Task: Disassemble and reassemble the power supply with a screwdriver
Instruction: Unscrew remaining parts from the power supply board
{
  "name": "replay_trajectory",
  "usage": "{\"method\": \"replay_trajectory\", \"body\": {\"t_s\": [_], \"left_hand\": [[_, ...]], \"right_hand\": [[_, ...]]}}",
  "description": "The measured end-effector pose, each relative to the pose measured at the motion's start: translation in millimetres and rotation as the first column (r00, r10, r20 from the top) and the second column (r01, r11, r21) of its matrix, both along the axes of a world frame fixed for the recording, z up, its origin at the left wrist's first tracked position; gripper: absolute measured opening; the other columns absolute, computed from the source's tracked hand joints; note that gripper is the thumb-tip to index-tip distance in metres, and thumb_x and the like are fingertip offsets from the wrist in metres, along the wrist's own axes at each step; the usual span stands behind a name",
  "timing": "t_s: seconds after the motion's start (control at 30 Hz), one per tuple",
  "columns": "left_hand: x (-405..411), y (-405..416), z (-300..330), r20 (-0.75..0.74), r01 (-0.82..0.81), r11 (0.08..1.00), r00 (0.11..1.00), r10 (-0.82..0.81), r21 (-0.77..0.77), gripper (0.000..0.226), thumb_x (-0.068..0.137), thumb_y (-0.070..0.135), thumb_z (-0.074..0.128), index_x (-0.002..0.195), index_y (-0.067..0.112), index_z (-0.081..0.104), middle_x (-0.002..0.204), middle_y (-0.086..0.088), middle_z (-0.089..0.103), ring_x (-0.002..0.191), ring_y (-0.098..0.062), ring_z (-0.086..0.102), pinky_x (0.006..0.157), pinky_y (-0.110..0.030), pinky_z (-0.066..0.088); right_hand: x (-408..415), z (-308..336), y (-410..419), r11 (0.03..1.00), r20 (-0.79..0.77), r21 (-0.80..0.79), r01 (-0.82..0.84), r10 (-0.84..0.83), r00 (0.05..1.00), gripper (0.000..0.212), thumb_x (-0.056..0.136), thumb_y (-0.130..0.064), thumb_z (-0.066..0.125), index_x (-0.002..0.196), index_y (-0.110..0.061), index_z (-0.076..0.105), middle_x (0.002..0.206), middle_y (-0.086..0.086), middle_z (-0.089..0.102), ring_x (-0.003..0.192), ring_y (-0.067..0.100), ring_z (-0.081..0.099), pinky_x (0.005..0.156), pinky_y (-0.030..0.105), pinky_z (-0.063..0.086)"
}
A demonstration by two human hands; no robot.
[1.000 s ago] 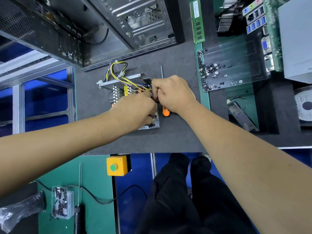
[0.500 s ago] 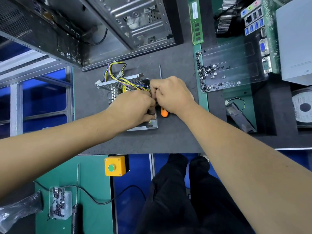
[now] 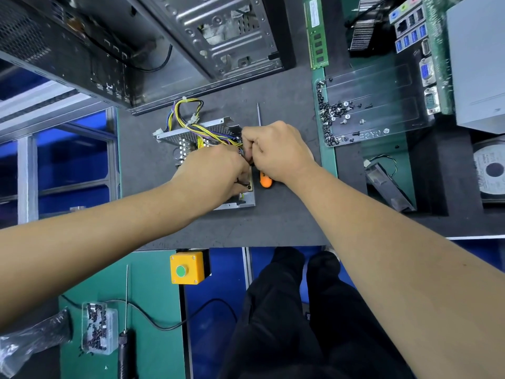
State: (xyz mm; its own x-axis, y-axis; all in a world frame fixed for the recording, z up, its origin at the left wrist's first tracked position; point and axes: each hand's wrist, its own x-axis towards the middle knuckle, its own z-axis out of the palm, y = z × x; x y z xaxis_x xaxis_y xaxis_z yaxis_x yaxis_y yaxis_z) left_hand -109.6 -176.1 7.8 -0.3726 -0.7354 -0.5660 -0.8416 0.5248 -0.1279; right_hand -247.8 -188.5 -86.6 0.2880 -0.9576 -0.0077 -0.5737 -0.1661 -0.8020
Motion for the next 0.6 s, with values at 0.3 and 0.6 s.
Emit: {"method": "replay_trajectory", "body": {"t_s": [0.3,0.6], "left_hand": [[-6,0,1,0.19,0.067,0.997,0.979,-0.075,0.048,0.017,0.093,0.031,0.066,0.104,0.018,0.068,0.11,-0.003,0.06,0.102,-0.033,0.064,0.072,-0.041,0.053],[-18,-14,-4,0.243,0.048,0.996,0.968,-0.065,0.074,0.022,0.085,0.034,0.078,0.101,0.022,0.069,0.101,-0.005,0.066,0.093,-0.031,0.067,0.064,-0.034,0.041]], "right_hand": [[2,2,1,1.0,-0.028,-0.007,-0.009,0.009,1.0,0.026,0.071,-0.013,0.04,0.068,-0.03,0.06,0.069,-0.003,0.067,0.068,0.028,0.059,0.062,0.036,0.047],[5,1,2,0.997,-0.038,-0.078,0.027,-0.03,0.999,0.018,0.067,-0.016,0.037,0.066,-0.024,0.054,0.055,-0.002,0.036,0.057,0.033,0.038,0.055,0.032,0.027]]}}
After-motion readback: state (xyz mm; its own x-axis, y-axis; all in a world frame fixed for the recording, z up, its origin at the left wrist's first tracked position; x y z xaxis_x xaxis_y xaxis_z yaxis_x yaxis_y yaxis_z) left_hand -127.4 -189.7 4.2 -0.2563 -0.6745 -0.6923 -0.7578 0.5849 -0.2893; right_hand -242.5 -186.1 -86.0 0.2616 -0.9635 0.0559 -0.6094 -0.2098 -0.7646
